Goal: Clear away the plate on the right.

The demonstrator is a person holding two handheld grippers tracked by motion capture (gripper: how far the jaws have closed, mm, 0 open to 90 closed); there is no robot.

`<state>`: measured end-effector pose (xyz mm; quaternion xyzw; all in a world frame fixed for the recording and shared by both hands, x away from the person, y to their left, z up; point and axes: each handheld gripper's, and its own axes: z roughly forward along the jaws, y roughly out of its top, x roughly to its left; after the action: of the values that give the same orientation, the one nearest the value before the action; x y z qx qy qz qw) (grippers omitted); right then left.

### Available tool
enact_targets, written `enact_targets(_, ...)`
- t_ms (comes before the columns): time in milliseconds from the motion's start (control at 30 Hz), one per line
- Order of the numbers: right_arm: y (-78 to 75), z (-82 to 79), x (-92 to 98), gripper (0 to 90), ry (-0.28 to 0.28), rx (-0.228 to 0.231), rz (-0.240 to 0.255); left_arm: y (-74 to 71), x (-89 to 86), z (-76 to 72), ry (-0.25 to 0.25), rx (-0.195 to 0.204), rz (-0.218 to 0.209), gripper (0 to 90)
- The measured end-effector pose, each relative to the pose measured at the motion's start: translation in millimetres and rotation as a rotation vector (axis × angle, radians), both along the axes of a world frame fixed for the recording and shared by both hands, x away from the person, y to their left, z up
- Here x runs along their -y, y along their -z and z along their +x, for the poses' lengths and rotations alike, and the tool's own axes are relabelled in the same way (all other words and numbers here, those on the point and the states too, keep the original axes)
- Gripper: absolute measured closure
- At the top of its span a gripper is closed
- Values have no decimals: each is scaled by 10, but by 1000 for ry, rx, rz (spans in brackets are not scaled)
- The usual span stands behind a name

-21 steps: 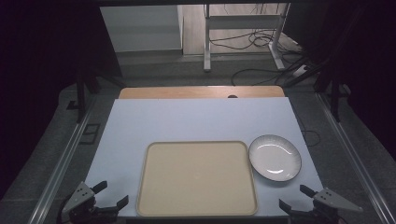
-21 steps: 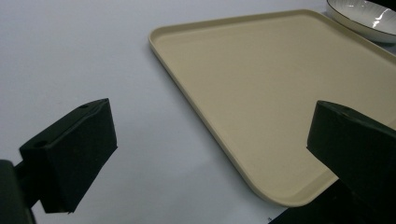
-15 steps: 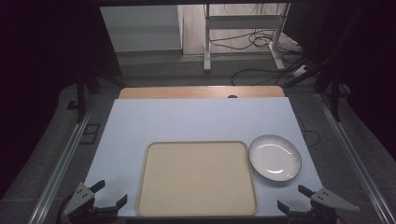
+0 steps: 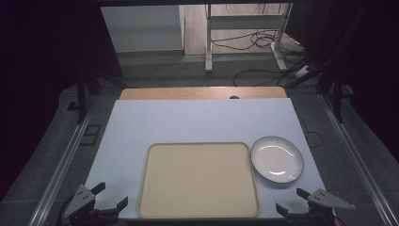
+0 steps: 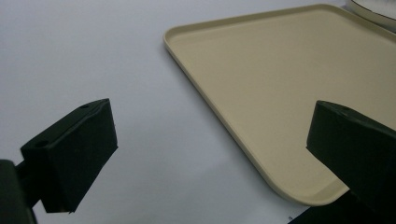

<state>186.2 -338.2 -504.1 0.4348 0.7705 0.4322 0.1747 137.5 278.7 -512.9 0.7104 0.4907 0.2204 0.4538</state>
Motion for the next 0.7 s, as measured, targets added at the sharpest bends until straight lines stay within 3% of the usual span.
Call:
enact_targets(167,11,11,-71,21,-4,6,-54,-1,1,-9,-1,0,1,15)
enact_targets(433,-6,35,-114,10,44,31,-122,-1,9,-2,8,-3,7,15)
enact_targets(567,-46,39,-193,60,54,68,-238,0,11,2,10,-5,6,15)
enact_targets(600,-46,39,-193,60,54,68,-238,0,11,2,10,-5,6,15)
enact_targets(700,-68,43,-293,90,39,85,-340,1,13,6,12,-6,9,15)
